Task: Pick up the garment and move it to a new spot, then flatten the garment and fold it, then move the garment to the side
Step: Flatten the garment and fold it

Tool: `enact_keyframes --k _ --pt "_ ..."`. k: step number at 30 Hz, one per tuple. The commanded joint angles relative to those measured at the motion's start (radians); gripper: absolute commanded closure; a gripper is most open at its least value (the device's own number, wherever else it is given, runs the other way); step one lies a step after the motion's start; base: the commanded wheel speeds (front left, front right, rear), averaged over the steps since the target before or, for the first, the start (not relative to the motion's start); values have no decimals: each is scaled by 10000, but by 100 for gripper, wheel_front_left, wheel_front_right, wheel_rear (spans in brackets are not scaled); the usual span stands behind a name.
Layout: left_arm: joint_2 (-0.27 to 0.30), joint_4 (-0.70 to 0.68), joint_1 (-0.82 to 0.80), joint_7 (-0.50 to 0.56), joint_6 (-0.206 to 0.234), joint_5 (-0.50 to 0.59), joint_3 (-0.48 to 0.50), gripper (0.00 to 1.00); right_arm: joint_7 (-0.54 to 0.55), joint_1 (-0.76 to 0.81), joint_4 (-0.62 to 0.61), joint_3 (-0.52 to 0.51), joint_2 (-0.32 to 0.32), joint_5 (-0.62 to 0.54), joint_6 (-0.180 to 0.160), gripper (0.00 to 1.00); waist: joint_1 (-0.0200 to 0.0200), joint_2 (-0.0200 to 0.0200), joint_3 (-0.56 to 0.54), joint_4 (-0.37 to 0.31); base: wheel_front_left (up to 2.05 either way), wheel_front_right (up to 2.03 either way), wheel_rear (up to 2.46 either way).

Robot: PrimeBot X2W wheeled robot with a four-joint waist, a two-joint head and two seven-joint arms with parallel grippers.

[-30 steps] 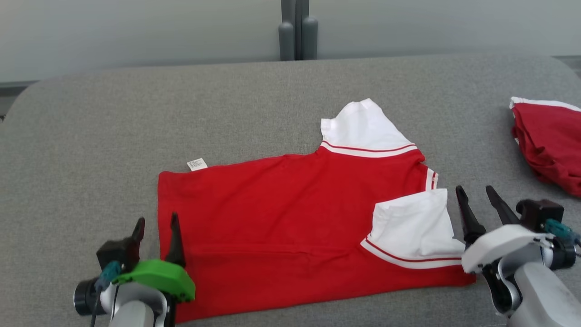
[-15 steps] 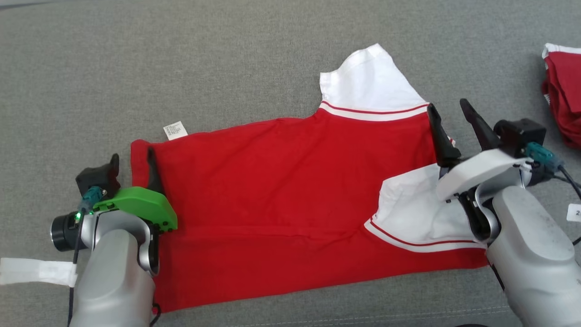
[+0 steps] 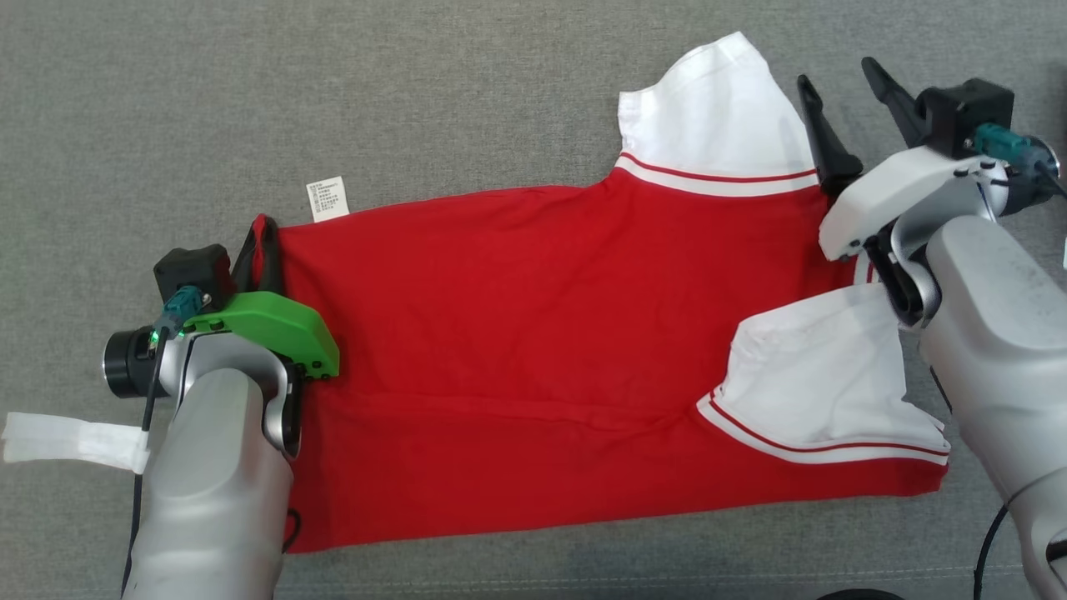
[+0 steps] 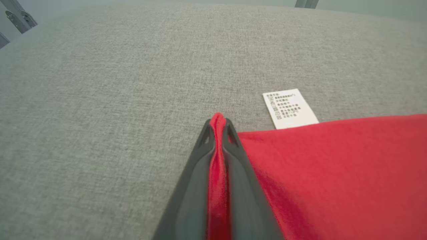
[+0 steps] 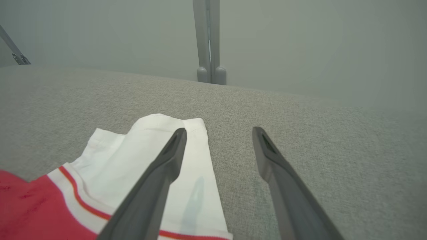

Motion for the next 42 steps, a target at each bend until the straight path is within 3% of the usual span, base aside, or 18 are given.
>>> enact_keyframes --k 1,10,19,20,21,22,30,37,42 --pt "30 -94 -122 28 -30 30 -49 100 250 -560 528 143 -71 203 -17 0 0 0 187 265 0 0 0" --pt "-12 -840 -104 18 -214 -524 -815 100 1631 -2218 2132 1059 -340 910 -17 0 0 0 547 962 0 0 0" --pt "-22 -1468 -371 19 173 -1765 -2609 100 2762 -3252 3097 2078 -576 1764 -17 0 0 0 1092 1636 0 0 0" --pt "-22 -1501 -385 19 233 -1834 -2725 100 2842 -3266 3201 2204 -632 1762 -17 23 0 0 1116 1673 0 0 0" --pt "-25 -1530 -392 18 277 -1913 -2833 100 2945 -3248 3284 2373 -673 1733 -17 70 0 0 1132 1694 0 0 0" --pt "-25 -1553 -402 19 336 -1975 -2916 100 2931 -3233 3333 2435 -685 1840 -17 100 0 0 1141 1706 0 0 0" --pt "-18 -1469 -204 18 556 -2055 -2791 100 1931 -3311 3544 2691 -889 2160 -18 100 0 0 721 1471 0 0 0" --pt "-11 -1373 203 18 409 -1765 -2242 100 564 -2828 3390 2789 -668 2693 -18 100 0 0 -149 1075 0 0 0" --pt "-13 -1268 748 18 214 -1441 -1802 100 24 -1794 2639 2722 -691 3693 -17 100 0 0 -1097 775 0 0 0"
